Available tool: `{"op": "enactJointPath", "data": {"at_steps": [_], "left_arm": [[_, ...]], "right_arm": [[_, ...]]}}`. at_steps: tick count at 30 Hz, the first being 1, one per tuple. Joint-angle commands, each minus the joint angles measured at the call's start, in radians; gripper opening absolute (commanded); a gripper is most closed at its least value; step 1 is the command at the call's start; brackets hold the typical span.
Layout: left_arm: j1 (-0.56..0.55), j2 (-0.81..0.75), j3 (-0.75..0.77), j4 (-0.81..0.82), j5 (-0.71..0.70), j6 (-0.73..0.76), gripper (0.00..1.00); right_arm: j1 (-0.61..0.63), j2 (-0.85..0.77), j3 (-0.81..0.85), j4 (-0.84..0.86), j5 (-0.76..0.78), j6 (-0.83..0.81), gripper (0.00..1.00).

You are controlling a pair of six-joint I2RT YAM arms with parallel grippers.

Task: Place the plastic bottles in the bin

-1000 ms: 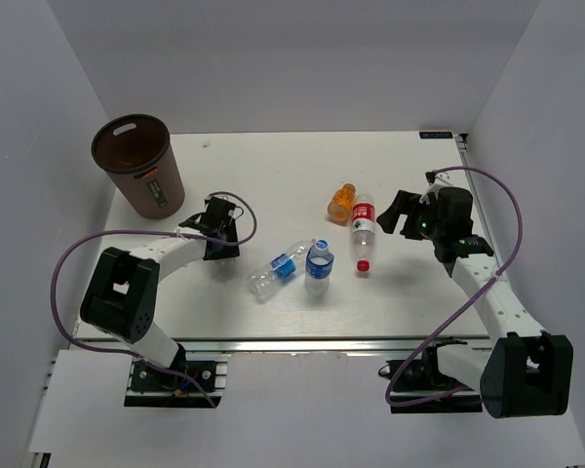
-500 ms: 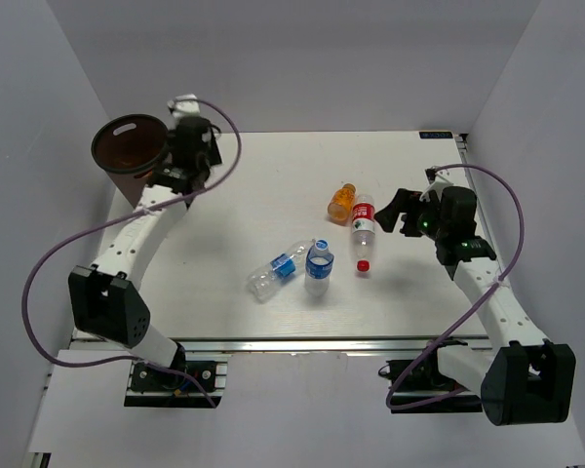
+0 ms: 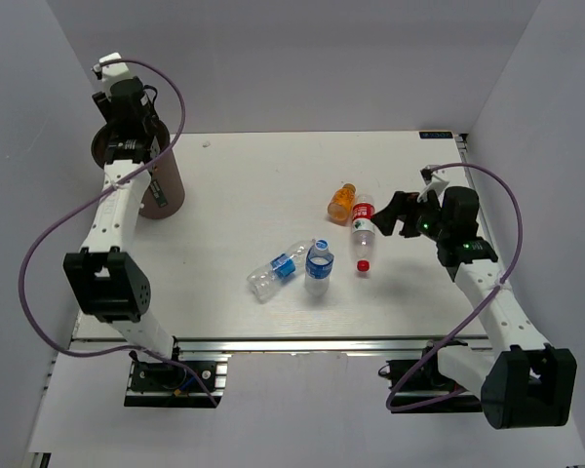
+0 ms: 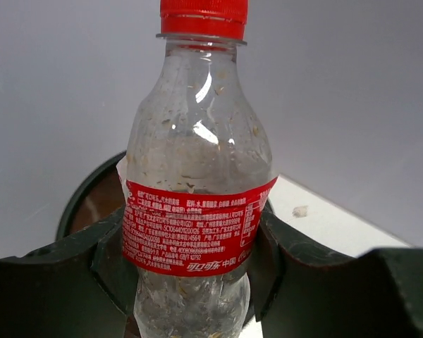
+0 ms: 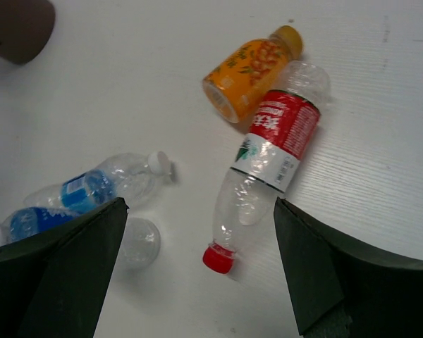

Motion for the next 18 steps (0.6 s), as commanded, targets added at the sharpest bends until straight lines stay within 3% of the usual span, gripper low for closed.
{"op": "enactJointPath", "data": {"at_steps": [1, 3, 5, 9, 13, 18], "left_arm": [[0.046, 0.078, 0.082, -0.023, -0.023, 0.023, 0.57], [0.051, 0.14, 0.138, -0.084, -0.055, 0.002, 0.82], [0.054, 0.169, 0.214, -0.168, -0.039, -0.015, 0.98], [0.054, 0.172, 0.216, -0.196, -0.016, -0.028, 0.98], [0.054, 0.08, 0.146, -0.208, 0.05, -0.077, 0.98], [0.054, -0.107, -0.061, -0.14, 0.293, -0.173, 0.98]], "right_arm": [[0.03, -0.05, 0.004, 0.06, -0.204, -0.097, 0.89], [0.106, -0.108, -0.008, 0.054, -0.166, -0.186, 0.89], [0.179, -0.163, -0.015, 0.04, -0.133, -0.25, 0.89], [0.386, -0.2, -0.022, 0.015, -0.158, -0.411, 0.9], [0.478, -0.153, 0.002, -0.019, -0.071, -0.447, 0.89], [0.556, -0.068, 0.031, 0.012, -0.001, -0.447, 0.89]]}}
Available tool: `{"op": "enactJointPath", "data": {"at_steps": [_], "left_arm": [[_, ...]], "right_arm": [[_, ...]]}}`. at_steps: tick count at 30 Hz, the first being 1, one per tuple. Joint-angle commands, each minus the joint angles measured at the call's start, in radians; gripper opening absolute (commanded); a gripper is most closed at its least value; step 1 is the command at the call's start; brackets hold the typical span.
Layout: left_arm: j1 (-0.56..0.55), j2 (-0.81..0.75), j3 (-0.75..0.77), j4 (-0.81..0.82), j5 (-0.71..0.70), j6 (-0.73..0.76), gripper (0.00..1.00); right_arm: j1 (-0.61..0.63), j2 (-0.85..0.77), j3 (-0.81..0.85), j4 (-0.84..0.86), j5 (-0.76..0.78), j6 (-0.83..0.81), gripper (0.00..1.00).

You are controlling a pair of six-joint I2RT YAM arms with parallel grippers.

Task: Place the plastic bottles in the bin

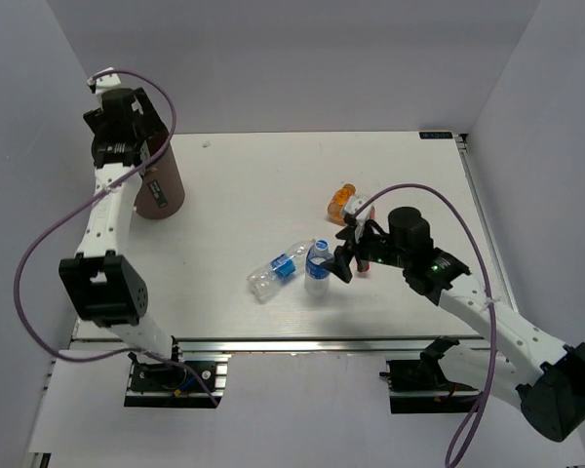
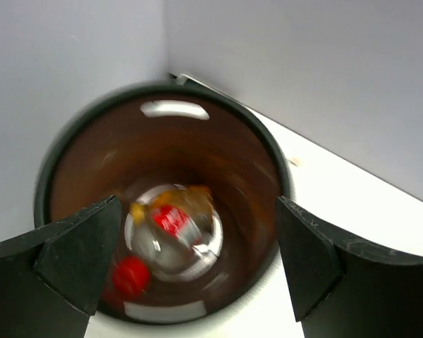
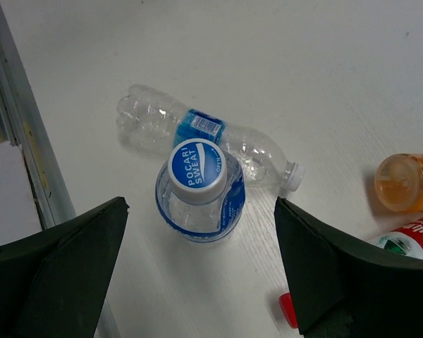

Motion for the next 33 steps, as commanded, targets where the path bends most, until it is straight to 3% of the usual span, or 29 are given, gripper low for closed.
{"op": "enactJointPath", "data": {"at_steps": [1, 3, 4, 7, 9, 11, 15, 19, 21, 22, 25, 28, 33], "left_arm": [[-0.002, -0.194, -0.126, 0.08, 0.205, -0.126, 0.98], [-0.002, -0.314, -0.278, 0.132, 0.332, -0.17, 0.98], [-0.002, -0.352, -0.335, 0.189, 0.499, -0.202, 0.98], [-0.019, -0.507, -0.574, 0.32, 0.735, -0.294, 0.98], [-0.086, -0.611, -0.686, 0.382, 0.803, -0.307, 0.98], [-0.154, -0.667, -0.783, 0.428, 0.797, -0.235, 0.98], [-0.335, -0.725, -0.826, 0.392, 0.788, -0.109, 0.98], [-0.395, -0.707, -0.862, 0.392, 0.802, -0.066, 0.98], [-0.415, -0.693, -0.866, 0.392, 0.779, -0.055, 0.98], [-0.419, -0.673, -0.866, 0.382, 0.771, -0.051, 0.98], [-0.436, -0.647, -0.865, 0.356, 0.765, -0.034, 0.98], [-0.445, -0.641, -0.88, 0.376, 0.808, 0.0, 0.98], [-0.505, -0.604, -0.914, 0.445, 0.937, 0.098, 0.98]], "right_arm": [[0.047, 0.049, 0.05, 0.026, 0.053, -0.044, 0.89], [0.081, 0.063, 0.044, 0.071, 0.042, -0.038, 0.89], [0.089, 0.074, 0.034, 0.118, 0.041, -0.024, 0.89], [0.104, 0.082, 0.005, 0.216, 0.088, 0.042, 0.89], [0.105, 0.082, -0.013, 0.261, 0.144, 0.082, 0.86], [0.107, 0.079, -0.022, 0.264, 0.174, 0.094, 0.8], [0.107, 0.075, -0.042, 0.262, 0.203, 0.111, 0.72], [0.107, 0.08, -0.05, 0.253, 0.224, 0.124, 0.69], [0.107, 0.08, -0.053, 0.255, 0.232, 0.128, 0.61], [0.107, 0.074, -0.061, 0.265, 0.234, 0.137, 0.49], [0.106, 0.06, -0.067, 0.281, 0.228, 0.146, 0.25], [0.107, 0.043, -0.055, 0.263, 0.235, 0.156, 0.16], [0.107, 0.01, 0.04, 0.172, 0.32, 0.217, 0.12]]}}
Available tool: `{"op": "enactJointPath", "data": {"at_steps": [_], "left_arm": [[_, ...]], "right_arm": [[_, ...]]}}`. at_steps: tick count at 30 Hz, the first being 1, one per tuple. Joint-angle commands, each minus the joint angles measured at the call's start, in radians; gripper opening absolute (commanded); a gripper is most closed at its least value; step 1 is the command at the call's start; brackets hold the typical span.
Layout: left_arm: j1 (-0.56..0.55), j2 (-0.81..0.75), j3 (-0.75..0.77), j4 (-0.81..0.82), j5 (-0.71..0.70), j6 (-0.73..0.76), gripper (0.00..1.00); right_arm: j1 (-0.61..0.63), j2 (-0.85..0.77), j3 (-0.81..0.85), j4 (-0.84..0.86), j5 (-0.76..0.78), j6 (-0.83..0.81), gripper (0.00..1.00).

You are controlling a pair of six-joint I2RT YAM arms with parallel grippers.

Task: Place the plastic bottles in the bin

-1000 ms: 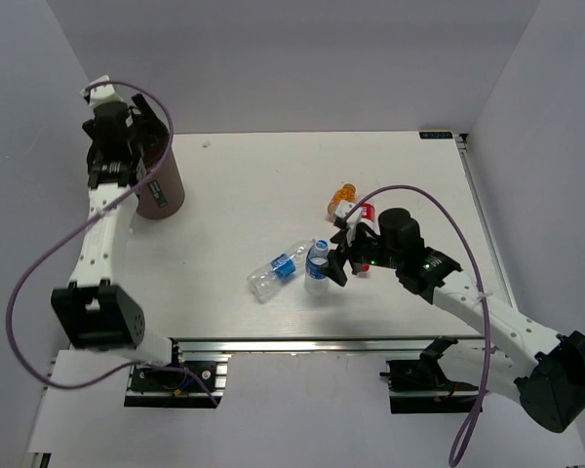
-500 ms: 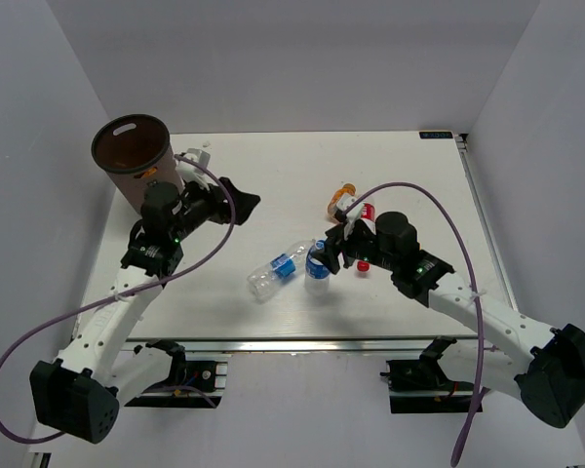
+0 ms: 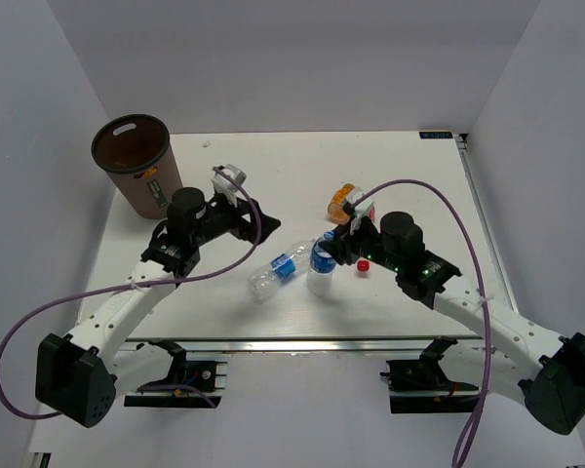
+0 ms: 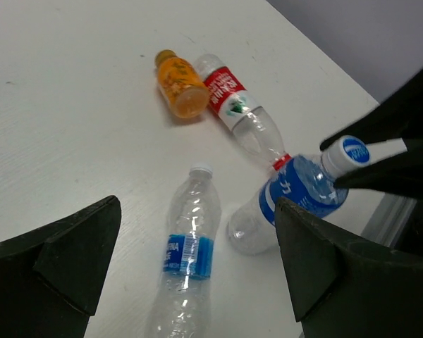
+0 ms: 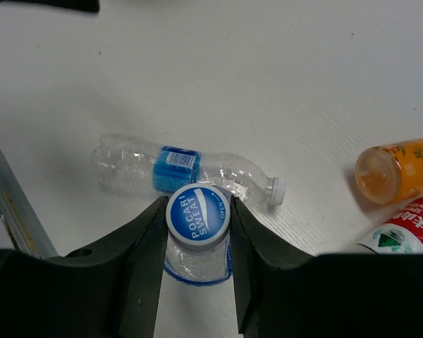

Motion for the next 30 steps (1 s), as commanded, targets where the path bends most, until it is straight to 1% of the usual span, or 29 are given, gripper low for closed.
{"op": "enactJointPath", "data": {"at_steps": [1, 2, 4, 5, 6, 8, 10, 11, 15, 19, 23, 24, 25, 26, 27, 28, 29, 30], "left_arm": [[-0.057, 0.029, -0.005, 0.049, 0.105, 0.105, 0.98], [-0.099, 0.055, 0.003, 0.042, 0.109, 0.124, 0.98], [-0.149, 0.084, 0.047, 0.004, 0.127, 0.197, 0.98], [-0.201, 0.098, 0.058, 0.001, 0.132, 0.205, 0.98], [-0.228, 0.116, 0.07, 0.003, 0.135, 0.262, 0.98], [-0.287, 0.13, 0.095, 0.007, 0.142, 0.299, 0.98], [-0.317, 0.152, 0.108, 0.021, 0.112, 0.327, 0.98], [-0.333, 0.161, 0.13, 0.024, 0.066, 0.327, 0.98], [-0.351, 0.211, 0.182, 0.03, 0.014, 0.316, 0.98], [-0.369, 0.224, 0.181, 0.075, 0.033, 0.311, 0.98], [-0.372, 0.205, 0.164, 0.137, 0.07, 0.302, 0.97], [-0.372, 0.201, 0.159, 0.144, 0.069, 0.297, 0.95], [-0.37, 0.199, 0.161, 0.147, 0.067, 0.297, 0.85], [-0.37, 0.193, 0.161, 0.147, 0.061, 0.297, 0.77], [-0.372, 0.193, 0.161, 0.147, 0.038, 0.293, 0.69], [-0.37, 0.192, 0.162, 0.145, 0.027, 0.294, 0.54], [-0.372, 0.19, 0.162, 0.138, 0.017, 0.297, 0.47], [-0.372, 0.19, 0.162, 0.138, 0.003, 0.297, 0.4]], "right_arm": [[0.004, -0.035, 0.113, -0.037, 0.096, 0.077, 0.1], [0.003, -0.034, 0.139, -0.082, 0.108, 0.094, 0.08], [0.002, -0.025, 0.203, -0.103, 0.123, 0.127, 0.07], [0.004, -0.019, 0.226, -0.138, 0.113, 0.152, 0.07], [0.004, 0.0, 0.277, -0.184, 0.095, 0.16, 0.08], [0.004, 0.027, 0.326, -0.222, 0.041, 0.178, 0.08], [0.003, 0.043, 0.386, -0.262, -0.013, 0.19, 0.07], [0.002, 0.05, 0.407, -0.279, -0.033, 0.192, 0.07], [0.001, 0.081, 0.481, -0.337, -0.097, 0.216, 0.05], [0.001, 0.104, 0.52, -0.376, -0.105, 0.23, 0.05], [-0.001, 0.129, 0.521, -0.382, -0.105, 0.238, 0.06], [-0.002, 0.132, 0.523, -0.382, -0.108, 0.241, 0.07], [-0.004, 0.133, 0.521, -0.382, -0.116, 0.243, 0.08], [-0.004, 0.135, 0.521, -0.379, -0.116, 0.243, 0.1], [-0.005, 0.135, 0.521, -0.38, -0.116, 0.244, 0.15], [-0.005, 0.132, 0.52, -0.379, -0.104, 0.244, 0.19], [-0.008, 0.129, 0.52, -0.374, -0.094, 0.244, 0.24], [-0.01, 0.127, 0.518, -0.368, -0.082, 0.246, 0.27]]}}
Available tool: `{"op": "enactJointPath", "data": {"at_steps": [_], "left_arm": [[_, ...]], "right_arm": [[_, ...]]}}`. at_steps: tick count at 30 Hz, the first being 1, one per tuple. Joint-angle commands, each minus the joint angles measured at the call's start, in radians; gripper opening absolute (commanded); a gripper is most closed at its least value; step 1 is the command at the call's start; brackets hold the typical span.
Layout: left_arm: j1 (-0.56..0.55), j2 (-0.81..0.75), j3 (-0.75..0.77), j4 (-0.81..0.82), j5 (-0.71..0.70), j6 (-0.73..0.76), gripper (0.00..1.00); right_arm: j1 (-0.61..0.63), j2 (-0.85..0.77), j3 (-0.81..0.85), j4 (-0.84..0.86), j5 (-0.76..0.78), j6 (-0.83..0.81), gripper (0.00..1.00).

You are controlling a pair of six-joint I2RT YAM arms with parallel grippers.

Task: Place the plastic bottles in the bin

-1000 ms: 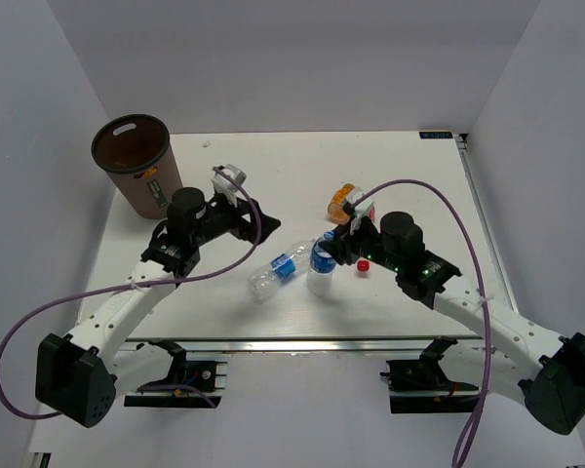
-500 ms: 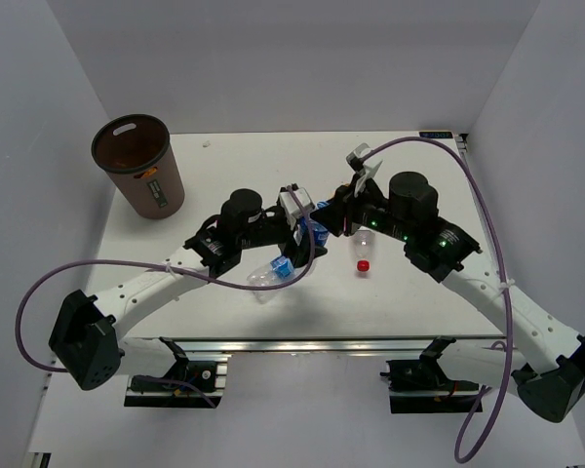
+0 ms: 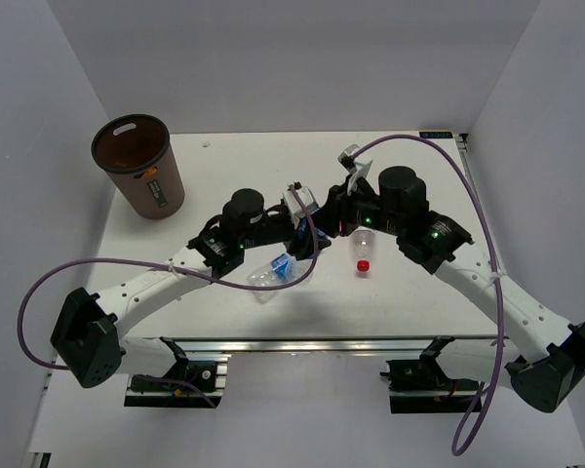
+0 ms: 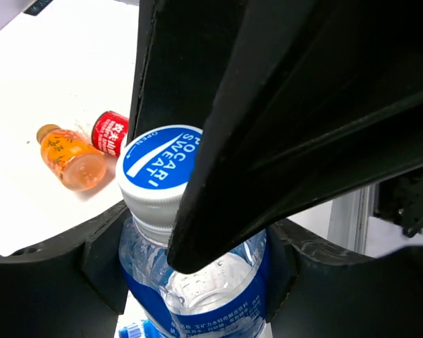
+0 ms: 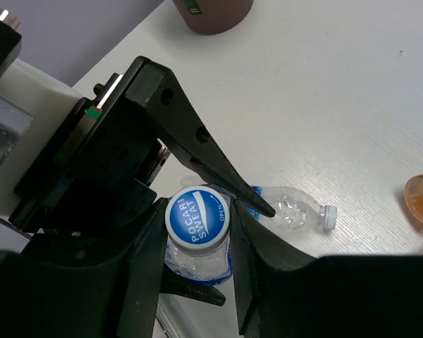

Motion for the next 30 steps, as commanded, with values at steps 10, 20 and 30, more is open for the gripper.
{"op": "enactJointPath", "data": {"at_steps": [10, 20, 30], "left_arm": [[0.014, 0.029, 0.046, 0.083, -0.394, -0.043, 0.21], [0.415, 0.048, 0.217, 0.087, -0.695, -0.072, 0.29], [0.816, 0.123, 0.449, 0.214, -0.847, -0.142, 0.32]], "right_arm": [[-0.149, -0.074, 0.0, -0.005, 0.132, 0.05, 0.89], [-0.45, -0.212, -0.137, 0.037, 0.068, 0.073, 0.89], [-0.524, -0.146, -0.192, 0.051, -0.026, 0.042, 0.89]]}}
